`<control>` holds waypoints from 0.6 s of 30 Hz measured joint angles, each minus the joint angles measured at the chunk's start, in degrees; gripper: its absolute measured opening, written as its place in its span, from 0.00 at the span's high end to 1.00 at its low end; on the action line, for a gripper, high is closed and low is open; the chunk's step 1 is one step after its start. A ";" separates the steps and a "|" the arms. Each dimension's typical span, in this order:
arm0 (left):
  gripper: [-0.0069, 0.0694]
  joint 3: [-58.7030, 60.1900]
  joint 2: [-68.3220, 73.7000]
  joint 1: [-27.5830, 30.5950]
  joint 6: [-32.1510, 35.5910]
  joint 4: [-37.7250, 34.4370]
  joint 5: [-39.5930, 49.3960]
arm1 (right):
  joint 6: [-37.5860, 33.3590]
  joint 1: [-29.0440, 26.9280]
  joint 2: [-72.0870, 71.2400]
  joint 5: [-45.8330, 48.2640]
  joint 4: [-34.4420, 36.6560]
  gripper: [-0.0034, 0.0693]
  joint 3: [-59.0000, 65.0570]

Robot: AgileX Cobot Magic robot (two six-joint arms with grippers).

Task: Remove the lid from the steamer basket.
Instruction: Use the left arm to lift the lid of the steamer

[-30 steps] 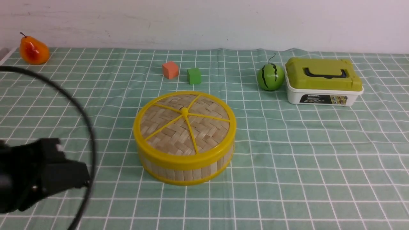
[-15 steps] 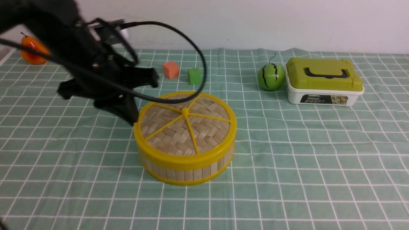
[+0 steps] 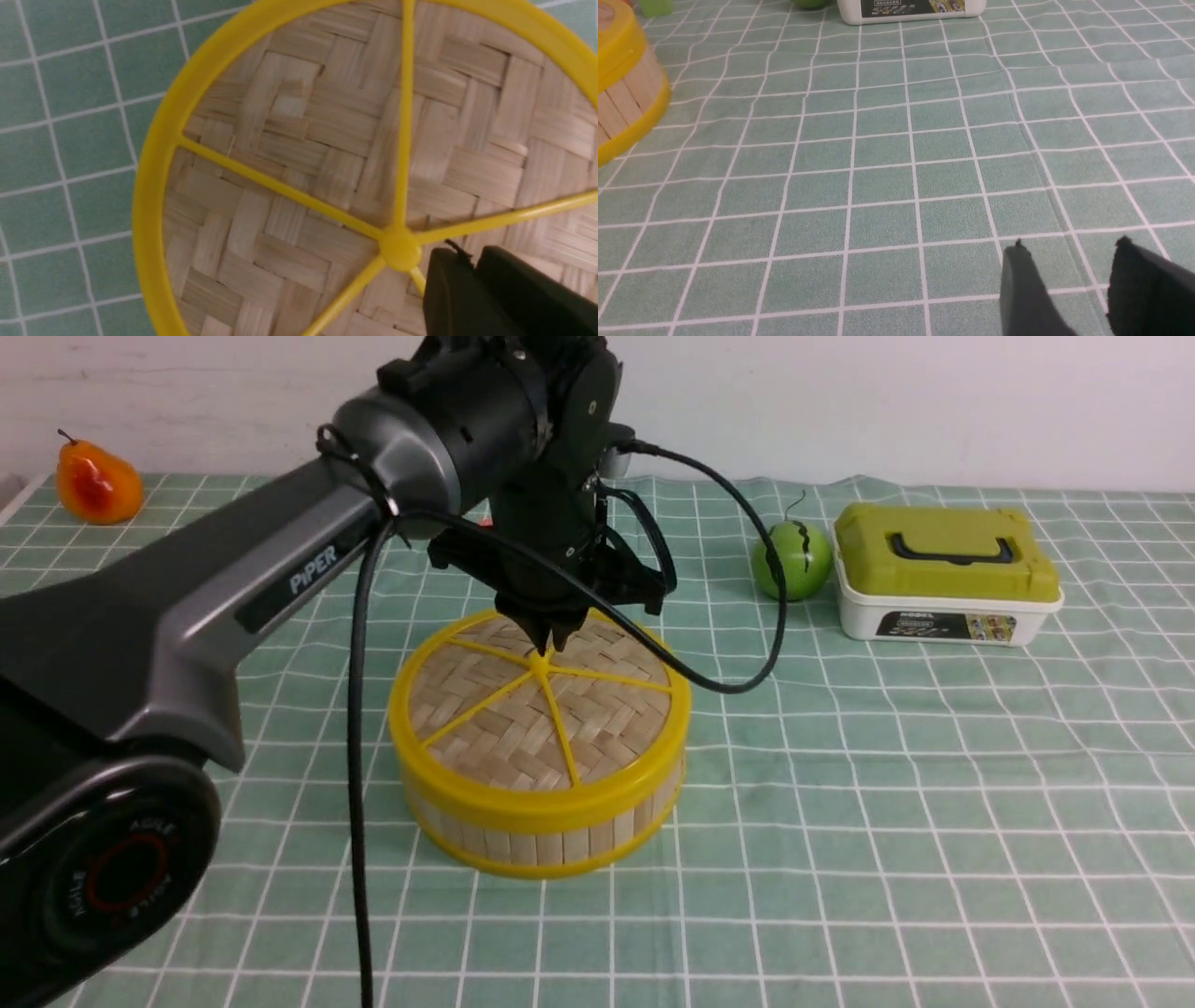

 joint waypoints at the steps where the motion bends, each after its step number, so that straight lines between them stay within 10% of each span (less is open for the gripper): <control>1: 0.72 -0.11 0.47 0.00 0.06 0.69 0.12 | 0.00 0.00 0.00 0.00 0.00 0.62 0.00; 8: 0.49 -0.11 2.47 0.00 0.70 2.46 0.12 | 0.00 0.00 0.00 0.00 0.00 0.62 0.00; 18: 0.50 -0.29 3.65 0.00 0.87 3.12 0.13 | 0.00 0.00 0.00 0.00 0.00 0.62 0.00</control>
